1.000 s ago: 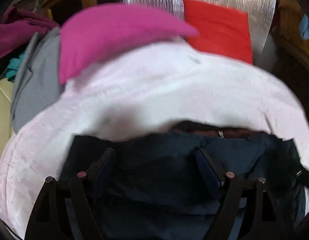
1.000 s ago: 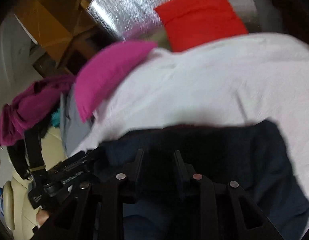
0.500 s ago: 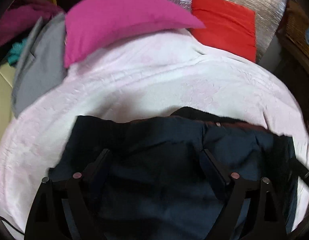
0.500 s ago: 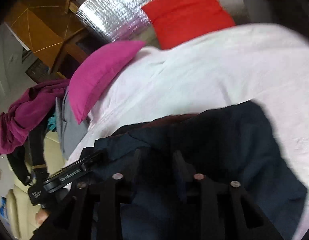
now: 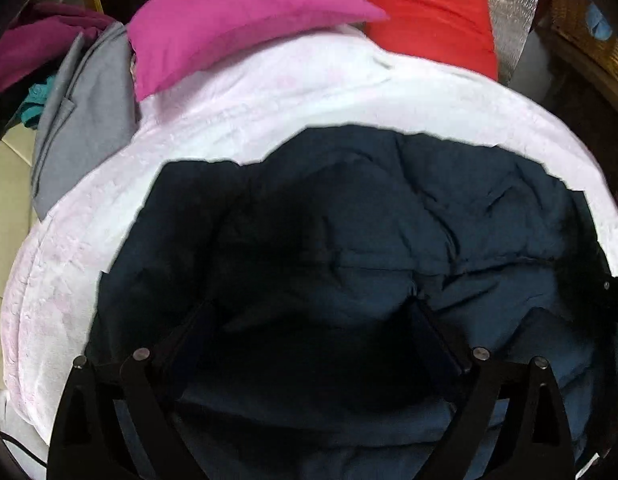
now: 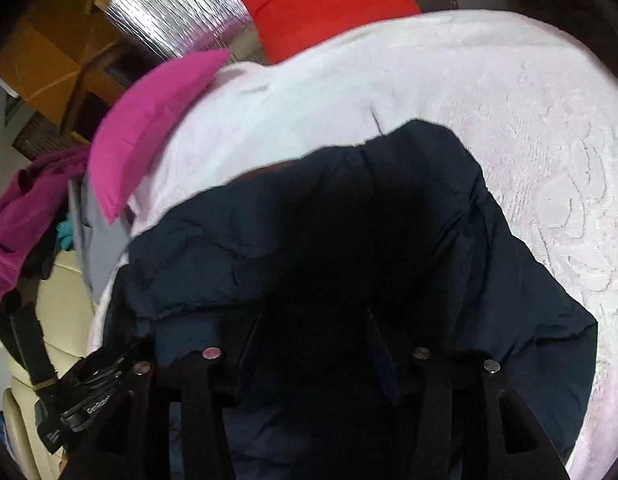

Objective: Fold large clothes
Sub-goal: 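Lower the folded jacket flat onto the bed and open both grippers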

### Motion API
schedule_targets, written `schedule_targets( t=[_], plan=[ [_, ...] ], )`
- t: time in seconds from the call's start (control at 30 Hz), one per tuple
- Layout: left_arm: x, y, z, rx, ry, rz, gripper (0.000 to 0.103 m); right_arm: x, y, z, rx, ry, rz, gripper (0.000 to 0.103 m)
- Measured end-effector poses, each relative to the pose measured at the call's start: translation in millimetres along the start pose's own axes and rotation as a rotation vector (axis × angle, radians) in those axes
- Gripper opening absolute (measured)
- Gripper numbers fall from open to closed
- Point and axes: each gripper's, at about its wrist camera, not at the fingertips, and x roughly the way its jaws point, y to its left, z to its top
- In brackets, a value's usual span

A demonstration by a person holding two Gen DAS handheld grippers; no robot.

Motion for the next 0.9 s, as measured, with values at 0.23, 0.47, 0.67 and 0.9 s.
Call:
schedule_targets(
  t=[0.23,0.47,0.67,0.9],
  plan=[
    [-66.3,4.8,-56.7,0.026,-0.173,0.067,0.096,-60.9,21.0,-50.4,-0.093,-0.126,-0.048,0.067],
    [-55.7,19.8,-102.0,-0.038,-0.138,0.032,0.101,-48.4,20.6,-114.6,-0.092,-0.123,-0.116,0.084],
    [-44.7,19.3,-108.8,-0.049,-0.182,0.038,0.103,-39.4,31.8,-121.7,-0.121,-0.145,-0.129,0.102],
    [-34.2,21.3,-111.9,-0.019,-0.110,0.016,0.103,-38.5,19.6,-121.3,-0.043,-0.139,-0.055,0.102]
  ],
)
